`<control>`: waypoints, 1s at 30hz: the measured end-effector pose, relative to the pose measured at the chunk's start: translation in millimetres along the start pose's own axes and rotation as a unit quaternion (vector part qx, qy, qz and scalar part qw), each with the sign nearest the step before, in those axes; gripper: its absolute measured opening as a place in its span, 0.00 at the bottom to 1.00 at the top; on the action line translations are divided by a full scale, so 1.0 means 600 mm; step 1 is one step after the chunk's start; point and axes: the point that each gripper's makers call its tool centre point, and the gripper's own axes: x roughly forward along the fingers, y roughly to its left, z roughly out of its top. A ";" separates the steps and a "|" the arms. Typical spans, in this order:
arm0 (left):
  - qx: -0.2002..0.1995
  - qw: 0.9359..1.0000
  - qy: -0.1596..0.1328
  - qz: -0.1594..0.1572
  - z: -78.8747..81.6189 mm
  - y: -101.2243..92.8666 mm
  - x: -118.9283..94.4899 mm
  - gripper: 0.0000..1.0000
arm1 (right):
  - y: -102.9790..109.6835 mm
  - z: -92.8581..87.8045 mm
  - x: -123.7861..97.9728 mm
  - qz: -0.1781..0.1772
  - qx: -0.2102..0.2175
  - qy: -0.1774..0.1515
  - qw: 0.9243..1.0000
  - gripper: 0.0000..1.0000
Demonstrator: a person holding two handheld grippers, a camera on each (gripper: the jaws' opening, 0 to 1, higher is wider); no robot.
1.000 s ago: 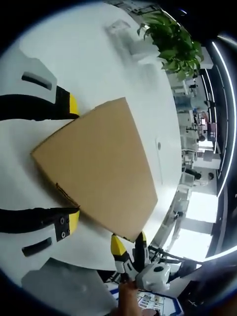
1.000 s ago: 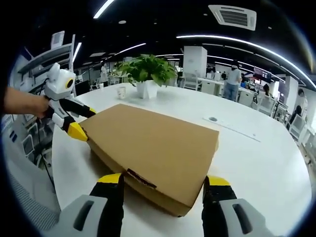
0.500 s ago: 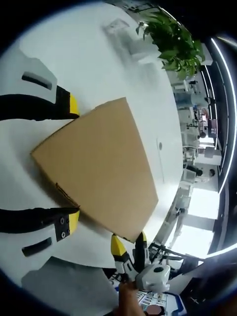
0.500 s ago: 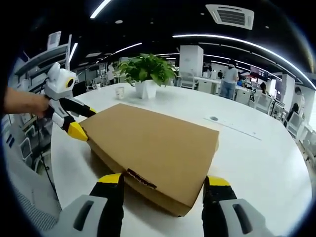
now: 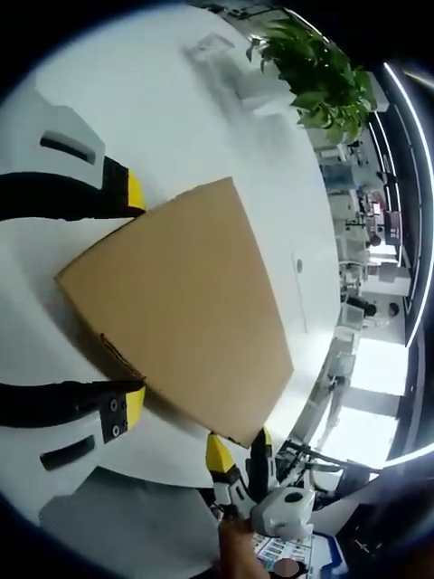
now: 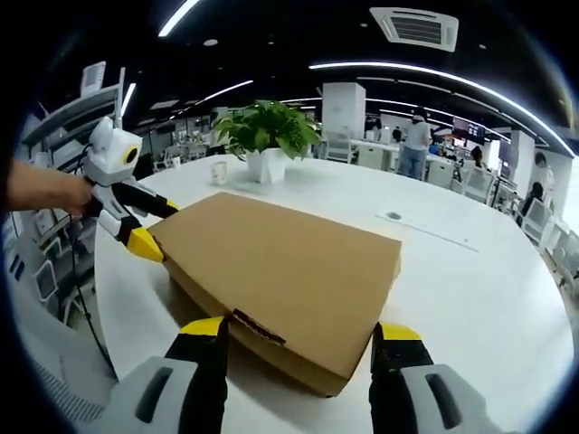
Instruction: Operate the shoe box by opening the lid, removing the specified soft item, and placing it in the target area until the item is outside and the box remains undamaged.
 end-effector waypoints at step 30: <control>0.006 1.000 -0.005 0.001 -0.018 0.005 -0.020 0.72 | 0.024 -0.004 -0.009 0.008 -0.013 -0.013 1.000 0.58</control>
